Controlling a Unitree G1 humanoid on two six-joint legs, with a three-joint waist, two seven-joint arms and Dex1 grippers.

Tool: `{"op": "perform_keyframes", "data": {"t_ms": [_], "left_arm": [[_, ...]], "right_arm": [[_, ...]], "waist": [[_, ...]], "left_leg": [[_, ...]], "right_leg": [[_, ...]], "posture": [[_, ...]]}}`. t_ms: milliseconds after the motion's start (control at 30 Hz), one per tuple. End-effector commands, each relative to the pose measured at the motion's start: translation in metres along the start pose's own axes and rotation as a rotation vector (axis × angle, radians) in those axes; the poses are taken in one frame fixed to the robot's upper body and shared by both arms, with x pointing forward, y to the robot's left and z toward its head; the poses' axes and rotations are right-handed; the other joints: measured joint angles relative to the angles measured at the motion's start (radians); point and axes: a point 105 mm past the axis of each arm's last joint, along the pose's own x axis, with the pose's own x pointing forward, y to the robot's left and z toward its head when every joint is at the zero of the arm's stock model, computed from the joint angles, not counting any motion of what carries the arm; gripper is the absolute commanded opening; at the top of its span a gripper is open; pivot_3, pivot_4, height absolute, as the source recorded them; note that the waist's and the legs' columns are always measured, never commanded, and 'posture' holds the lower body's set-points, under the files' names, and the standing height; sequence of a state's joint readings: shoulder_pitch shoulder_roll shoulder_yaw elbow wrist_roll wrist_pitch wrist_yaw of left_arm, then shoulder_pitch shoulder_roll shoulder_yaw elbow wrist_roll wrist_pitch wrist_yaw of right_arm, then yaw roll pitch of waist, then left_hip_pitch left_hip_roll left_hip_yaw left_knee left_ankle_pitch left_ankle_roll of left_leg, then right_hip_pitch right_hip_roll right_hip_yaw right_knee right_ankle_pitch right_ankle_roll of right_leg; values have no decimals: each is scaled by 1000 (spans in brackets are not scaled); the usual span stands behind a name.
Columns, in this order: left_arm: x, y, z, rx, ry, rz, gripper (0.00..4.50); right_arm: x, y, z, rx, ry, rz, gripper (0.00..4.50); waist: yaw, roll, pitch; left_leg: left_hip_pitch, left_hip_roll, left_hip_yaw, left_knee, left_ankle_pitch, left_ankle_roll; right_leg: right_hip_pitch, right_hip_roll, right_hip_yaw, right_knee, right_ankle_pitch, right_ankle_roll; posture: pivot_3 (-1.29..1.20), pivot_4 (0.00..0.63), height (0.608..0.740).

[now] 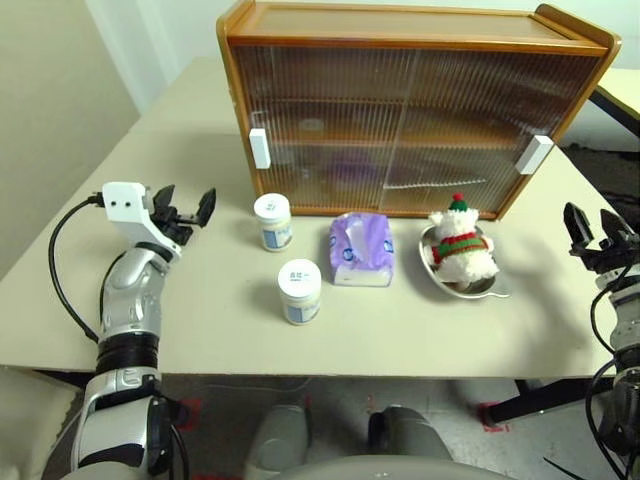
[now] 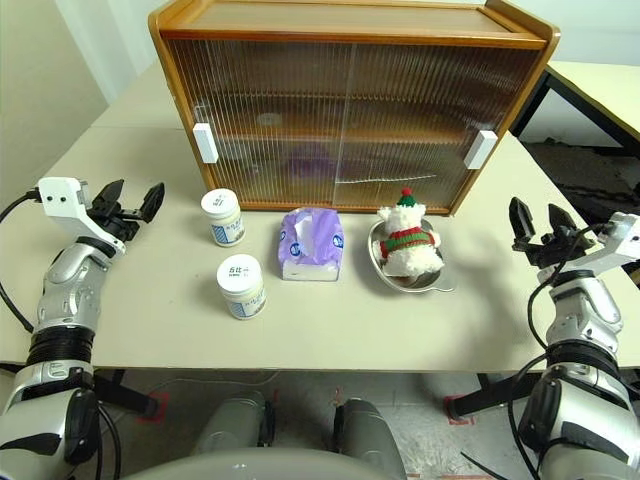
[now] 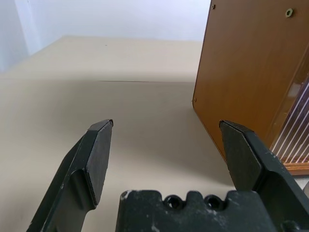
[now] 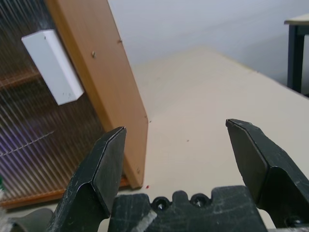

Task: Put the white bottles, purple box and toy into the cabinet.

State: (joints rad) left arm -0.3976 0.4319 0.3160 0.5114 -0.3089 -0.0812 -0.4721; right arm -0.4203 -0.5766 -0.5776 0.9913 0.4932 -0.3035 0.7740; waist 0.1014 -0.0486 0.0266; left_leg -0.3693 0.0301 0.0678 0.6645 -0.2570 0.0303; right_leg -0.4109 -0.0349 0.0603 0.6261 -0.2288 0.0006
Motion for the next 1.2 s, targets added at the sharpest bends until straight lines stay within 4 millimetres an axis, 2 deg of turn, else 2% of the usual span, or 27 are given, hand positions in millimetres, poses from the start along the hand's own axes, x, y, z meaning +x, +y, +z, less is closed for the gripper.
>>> {"op": "perform_keyframes", "data": {"t_ms": [33,200,500,600,667,800,900,933,1067,1200], "left_arm": [[-2,2,2,16,8,-1,4465],[-5,16,2,19,15,27,4465],[-4,23,7,19,0,14,4465],[-6,26,8,8,-10,14,3839],[-5,22,13,-7,-24,-14,3072],[4,-4,36,-5,-86,-174,1536],[6,-23,47,9,-106,-266,295],[6,-32,51,29,-114,-303,51],[6,-55,59,89,-110,-385,51],[5,-66,66,94,-122,-408,51]], "right_arm": [[4,7,-3,10,5,18,4500],[5,16,-6,0,14,68,4500],[-8,40,-3,32,-3,273,4500],[-11,50,-7,28,8,339,4500],[-14,58,-7,17,13,393,4500],[-20,80,2,9,-24,512,4500],[-27,97,0,3,11,608,4500],[-28,105,0,3,19,639,4500],[-30,121,0,11,25,683,4500],[-38,130,6,8,25,722,4500]], "waist": [[0,0,0],[-4,0,0],[-1,1,-1],[-2,1,-1],[-2,1,-2],[-1,1,-2],[0,1,-2],[0,1,-2],[-1,1,-2],[-2,2,-2]], "left_leg": [[0,0,0,0,0,0],[0,0,0,0,0,0],[1,0,0,0,0,0],[1,0,0,0,0,0],[1,0,0,0,0,0],[1,1,0,0,-1,-1],[1,0,0,0,-1,-2],[1,0,0,0,-2,-4],[1,0,0,1,-2,-4],[1,0,0,1,-2,-4]], "right_leg": [[0,0,0,0,0,0],[0,1,0,0,0,0],[0,0,-1,0,0,0],[0,0,-1,0,0,0],[0,0,-1,0,0,0],[0,0,-1,0,0,0],[0,0,-2,0,0,0],[0,0,-2,0,0,0],[0,0,-2,1,0,0],[0,0,-1,1,-1,1]], "posture": [[208,0,740],[182,0,740],[182,0,740],[186,0,740],[182,0,740],[189,0,740],[190,8,740],[185,11,740],[153,0,740],[164,0,740]]}}
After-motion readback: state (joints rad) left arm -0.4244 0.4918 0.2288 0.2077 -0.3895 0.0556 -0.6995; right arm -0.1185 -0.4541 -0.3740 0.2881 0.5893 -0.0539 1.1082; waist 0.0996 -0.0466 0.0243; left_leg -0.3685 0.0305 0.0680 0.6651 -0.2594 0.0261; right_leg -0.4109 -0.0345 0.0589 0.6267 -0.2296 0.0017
